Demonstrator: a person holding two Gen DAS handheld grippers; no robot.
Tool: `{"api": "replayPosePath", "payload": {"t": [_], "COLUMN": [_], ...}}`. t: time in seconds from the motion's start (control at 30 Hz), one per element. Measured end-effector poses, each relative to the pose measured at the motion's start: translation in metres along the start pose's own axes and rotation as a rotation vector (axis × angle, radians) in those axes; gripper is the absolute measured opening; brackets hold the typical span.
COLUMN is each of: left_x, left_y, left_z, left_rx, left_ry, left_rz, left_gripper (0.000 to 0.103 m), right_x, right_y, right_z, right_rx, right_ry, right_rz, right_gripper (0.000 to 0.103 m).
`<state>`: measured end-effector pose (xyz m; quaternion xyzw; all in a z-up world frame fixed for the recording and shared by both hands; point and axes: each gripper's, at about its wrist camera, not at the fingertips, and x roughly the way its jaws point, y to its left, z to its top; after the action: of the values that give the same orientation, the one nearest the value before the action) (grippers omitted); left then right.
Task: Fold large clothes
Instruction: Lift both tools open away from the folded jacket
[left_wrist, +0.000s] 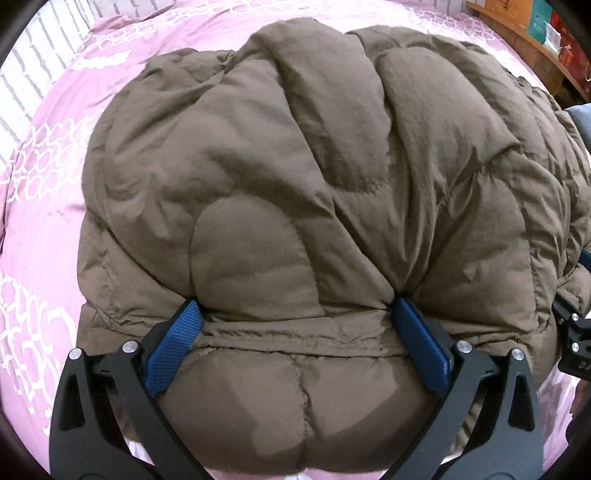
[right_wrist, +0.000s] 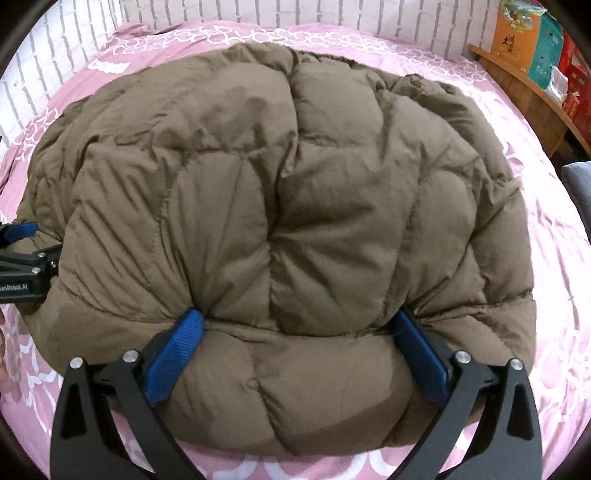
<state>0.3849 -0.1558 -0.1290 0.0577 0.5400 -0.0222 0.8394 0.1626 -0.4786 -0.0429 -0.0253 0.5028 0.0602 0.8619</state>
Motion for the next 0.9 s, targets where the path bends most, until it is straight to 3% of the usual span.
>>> {"api": "replayPosePath", "payload": {"t": [0.23, 0.47, 0.7, 0.8, 0.9], "left_x": [-0.034, -0.072, -0.062, -0.051, -0.044], "left_y": [0.01, 0.051, 0.092, 0.099, 0.088], "left_z": [-0.014, -0.039, -0.062, -0.06, -0.055], "left_rx": [-0.072, -0.215, -0.372, -0.372, -0.306], "left_ry": [0.004, -0.01, -0.019, -0.012, -0.018], "left_rz": [-0.052, -0.05, -0.049, -0.042, -0.009], "left_gripper": [0.1, 0.1, 0.1, 0.1, 0.1], "right_x": [-0.034, -0.074, -0.071, -0.053, -0.042], "right_y": [-0.015, -0.063, -0.099, -0.106, -0.111], "right_z": [0.005, -0.001, -0.012, -0.014, -0.009], "right_rx": [0.039, 0.172, 0.256, 0.273, 0.294], "right_ry": [-0.004, -0.122, -0.183, -0.152, -0.144], "right_rz": [0.047, -0.025, -0.076, -0.073, -0.057], "right_gripper": [0.101, 0.101, 0.101, 0.101, 0.101]}}
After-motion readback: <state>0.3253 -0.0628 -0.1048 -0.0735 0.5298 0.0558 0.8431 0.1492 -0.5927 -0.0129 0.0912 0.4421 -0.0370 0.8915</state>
